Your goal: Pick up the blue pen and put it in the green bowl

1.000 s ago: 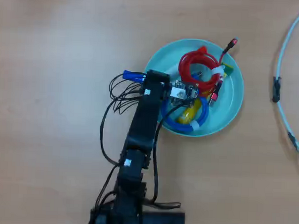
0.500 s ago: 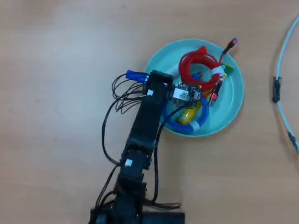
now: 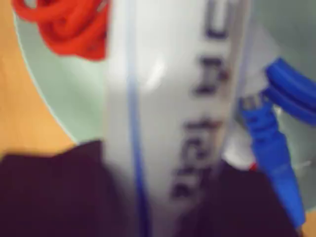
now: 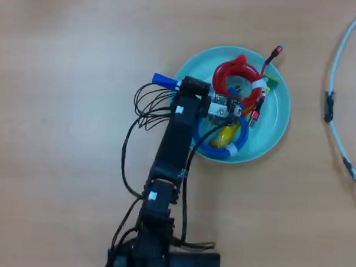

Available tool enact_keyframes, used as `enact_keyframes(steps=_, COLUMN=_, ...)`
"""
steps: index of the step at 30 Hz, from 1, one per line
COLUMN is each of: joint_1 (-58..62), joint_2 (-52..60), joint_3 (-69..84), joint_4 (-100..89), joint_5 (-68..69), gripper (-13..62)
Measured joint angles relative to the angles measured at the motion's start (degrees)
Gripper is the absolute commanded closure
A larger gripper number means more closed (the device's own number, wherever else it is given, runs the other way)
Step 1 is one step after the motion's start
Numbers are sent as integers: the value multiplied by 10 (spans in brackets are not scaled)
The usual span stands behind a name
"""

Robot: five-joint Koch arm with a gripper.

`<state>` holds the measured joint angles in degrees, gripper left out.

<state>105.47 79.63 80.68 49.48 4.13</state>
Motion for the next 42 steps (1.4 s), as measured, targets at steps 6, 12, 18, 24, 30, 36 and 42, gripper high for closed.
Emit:
enact_keyframes(steps=6, joint_1=27, joint_2=-17, joint_3=-1, joint_4=-1, joint_5=1, gripper=556)
enact_keyframes(steps=12, joint_1=33, joint_2=-66, joint_3=-4, joint_4=-1, joint_5=1, gripper=556)
enact_keyframes(steps=18, joint_1=31, joint_2=-128, joint_3=-62, joint_4=-1, joint_5=2, gripper=547)
enact_keyframes(steps=24, joint_1=25, joint_2=-134, joint_3=-62, joint_4=-4, joint_5=2, gripper=436)
enact_keyframes(steps=30, joint_1=21, joint_2=-140, joint_3=-62, joint_4=-14, joint_5=2, gripper=187)
enact_keyframes(steps=36, joint_1=15, joint_2=-140, joint_3=-54, joint_4=-15, joint_5=0, gripper=40)
enact_keyframes(steps=42, joint_1=10, joint_2=-133, joint_3=-49, joint_4=-7, joint_5=-3, gripper=41)
